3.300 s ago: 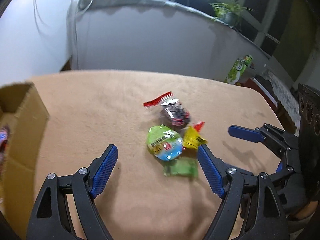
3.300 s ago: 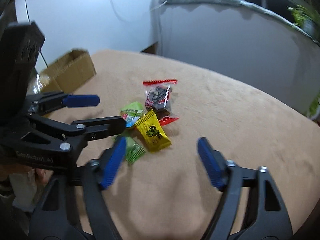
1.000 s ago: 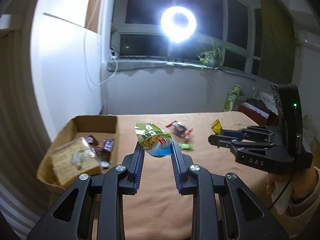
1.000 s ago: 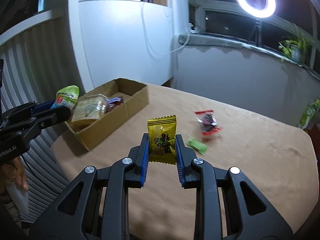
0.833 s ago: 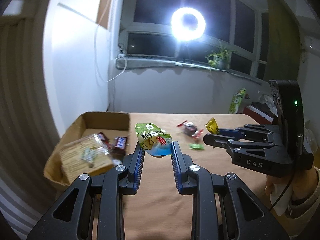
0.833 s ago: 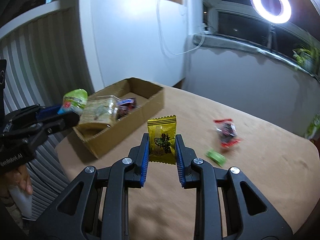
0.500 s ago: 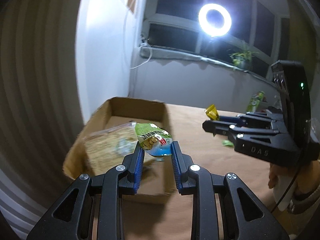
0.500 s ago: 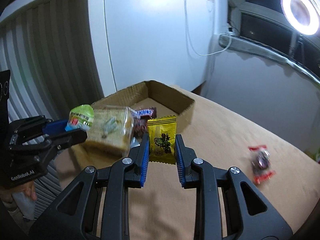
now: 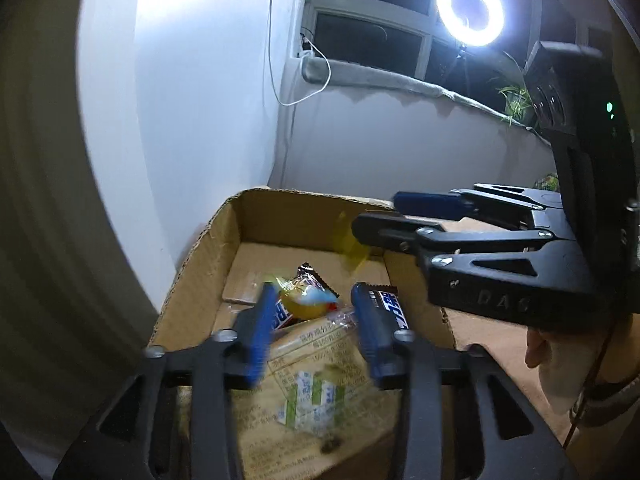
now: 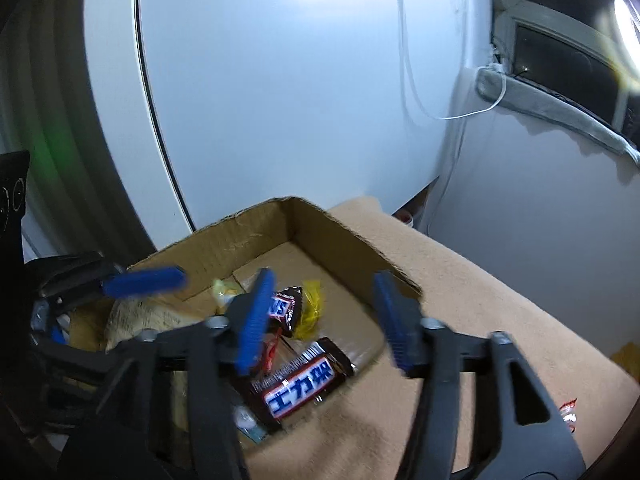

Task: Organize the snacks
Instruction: 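Carry both candies over the cardboard box and open both tools to drop them, then move both tools back toward the last candies on the table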

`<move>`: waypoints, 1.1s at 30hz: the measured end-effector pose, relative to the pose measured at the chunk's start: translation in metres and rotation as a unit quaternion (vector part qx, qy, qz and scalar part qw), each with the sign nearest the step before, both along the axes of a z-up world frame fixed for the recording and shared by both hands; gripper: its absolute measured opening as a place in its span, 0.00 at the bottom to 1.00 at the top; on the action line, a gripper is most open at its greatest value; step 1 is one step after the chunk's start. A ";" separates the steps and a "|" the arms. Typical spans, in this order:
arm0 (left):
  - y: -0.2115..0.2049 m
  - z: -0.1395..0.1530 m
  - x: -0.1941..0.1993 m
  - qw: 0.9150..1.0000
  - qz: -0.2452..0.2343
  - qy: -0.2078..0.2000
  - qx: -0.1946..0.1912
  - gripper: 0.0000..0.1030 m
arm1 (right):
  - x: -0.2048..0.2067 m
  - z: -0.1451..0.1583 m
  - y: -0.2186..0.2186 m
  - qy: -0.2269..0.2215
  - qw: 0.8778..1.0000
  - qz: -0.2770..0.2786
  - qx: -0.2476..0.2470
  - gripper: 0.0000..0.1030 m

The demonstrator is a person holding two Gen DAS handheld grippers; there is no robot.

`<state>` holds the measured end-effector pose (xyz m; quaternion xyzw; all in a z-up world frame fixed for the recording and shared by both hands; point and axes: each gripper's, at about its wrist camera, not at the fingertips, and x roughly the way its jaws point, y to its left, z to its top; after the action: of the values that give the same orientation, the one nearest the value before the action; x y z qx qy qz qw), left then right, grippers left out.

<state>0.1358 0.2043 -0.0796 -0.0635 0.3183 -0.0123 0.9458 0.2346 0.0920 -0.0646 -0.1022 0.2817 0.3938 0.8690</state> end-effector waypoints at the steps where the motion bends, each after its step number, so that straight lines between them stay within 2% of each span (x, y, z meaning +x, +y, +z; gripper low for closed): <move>1: -0.001 0.002 -0.006 1.000 0.004 -0.008 0.003 0.74 | -0.002 -0.002 -0.007 -0.001 1.000 -0.014 0.000 0.64; 2: -0.001 0.004 -0.014 1.000 0.011 -0.020 0.005 0.80 | -0.005 -0.003 -0.013 0.003 1.000 -0.018 0.004 0.64; 4: -0.001 0.007 -0.028 0.999 0.017 -0.033 0.003 0.80 | -0.014 -0.006 -0.022 0.004 1.000 -0.025 0.010 0.64; 7: 0.000 0.004 -0.038 0.999 0.022 -0.031 -0.007 0.80 | -0.029 -0.006 -0.025 -0.001 1.000 -0.026 0.013 0.64; 13: 0.009 0.005 -0.059 0.998 0.036 -0.036 -0.025 0.80 | -0.056 0.001 -0.019 -0.004 0.999 -0.009 0.040 0.72; 22: -0.001 0.017 -0.070 0.998 0.050 -0.032 -0.009 0.80 | -0.074 0.006 -0.040 -0.003 0.999 -0.017 0.050 0.72; 33: -0.051 0.055 -0.086 0.998 0.011 -0.061 0.032 0.80 | -0.076 0.019 -0.094 -0.012 0.997 -0.055 0.054 0.72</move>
<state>0.0500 0.1537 -0.0243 -0.0354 0.2594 0.0045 0.9651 0.1585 -0.0022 -0.0461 -0.0446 0.2545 0.3584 0.8971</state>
